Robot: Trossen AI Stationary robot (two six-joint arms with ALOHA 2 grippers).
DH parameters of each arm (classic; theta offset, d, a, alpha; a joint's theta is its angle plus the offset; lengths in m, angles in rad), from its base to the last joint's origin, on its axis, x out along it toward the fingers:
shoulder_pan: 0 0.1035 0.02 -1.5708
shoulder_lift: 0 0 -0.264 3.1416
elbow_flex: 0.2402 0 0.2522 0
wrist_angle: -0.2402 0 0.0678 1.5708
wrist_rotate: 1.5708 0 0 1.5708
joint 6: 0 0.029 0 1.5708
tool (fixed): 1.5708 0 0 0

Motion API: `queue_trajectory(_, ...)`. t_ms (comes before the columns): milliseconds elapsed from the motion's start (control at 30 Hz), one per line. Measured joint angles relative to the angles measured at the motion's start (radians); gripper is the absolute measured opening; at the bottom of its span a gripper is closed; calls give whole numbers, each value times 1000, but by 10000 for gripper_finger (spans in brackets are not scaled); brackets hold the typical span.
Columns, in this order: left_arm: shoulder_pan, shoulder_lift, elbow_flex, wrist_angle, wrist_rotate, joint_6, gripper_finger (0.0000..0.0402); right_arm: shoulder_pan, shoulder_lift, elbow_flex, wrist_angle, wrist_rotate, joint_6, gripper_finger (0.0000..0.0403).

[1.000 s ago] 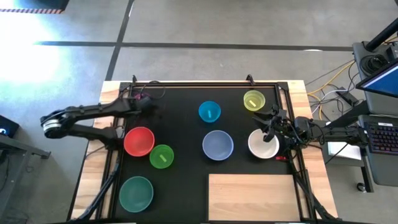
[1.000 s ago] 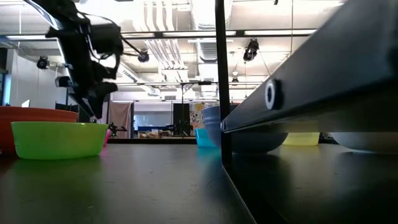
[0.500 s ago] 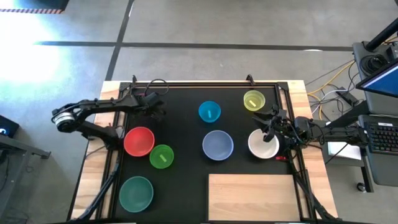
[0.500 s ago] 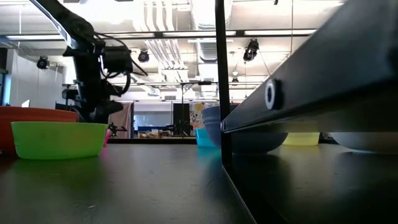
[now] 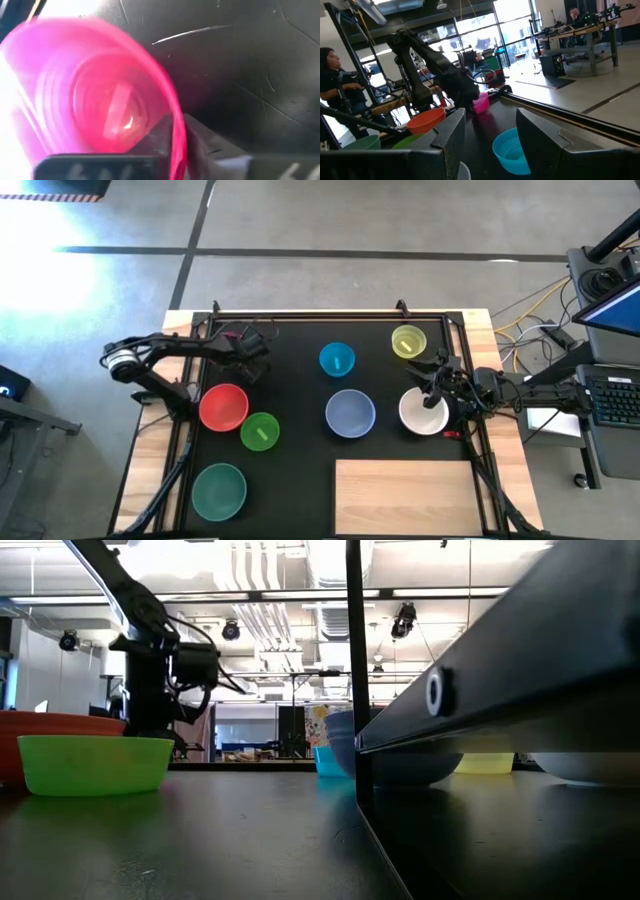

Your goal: Place and stack bowls onto a shelf

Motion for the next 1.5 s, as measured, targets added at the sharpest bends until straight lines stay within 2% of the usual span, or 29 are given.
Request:
queue_trajectory(233, -1, -4, 42, -6, 1, 29, 1, 0, 0, 0, 0, 0, 0, 166)
queue_trajectory(633, -23, -4, 273, -10, 75, 127, 0, 0, 0, 0, 0, 0, 0, 166)
queue_trajectory(800, -65, -4, 354, -5, 130, 154, 0, 0, 0, 0, 0, 0, 0, 166)
queue_trajectory(1000, -134, -5, 397, 6, 221, 194, 0, 0, 0, 0, 5, 8, 0, 166)
queue_trajectory(1200, -202, -5, 413, 79, 227, 209, 0, 0, 0, 0, 47, 12, -108, 166)
queue_trajectory(1300, -233, -5, 413, 140, 234, 231, 0, 0, 2, 0, 46, 3, -47, 166)
queue_trajectory(1500, -269, -5, 413, 303, 429, 318, 0, 0, 17, 0, 47, 7, 22, 166)
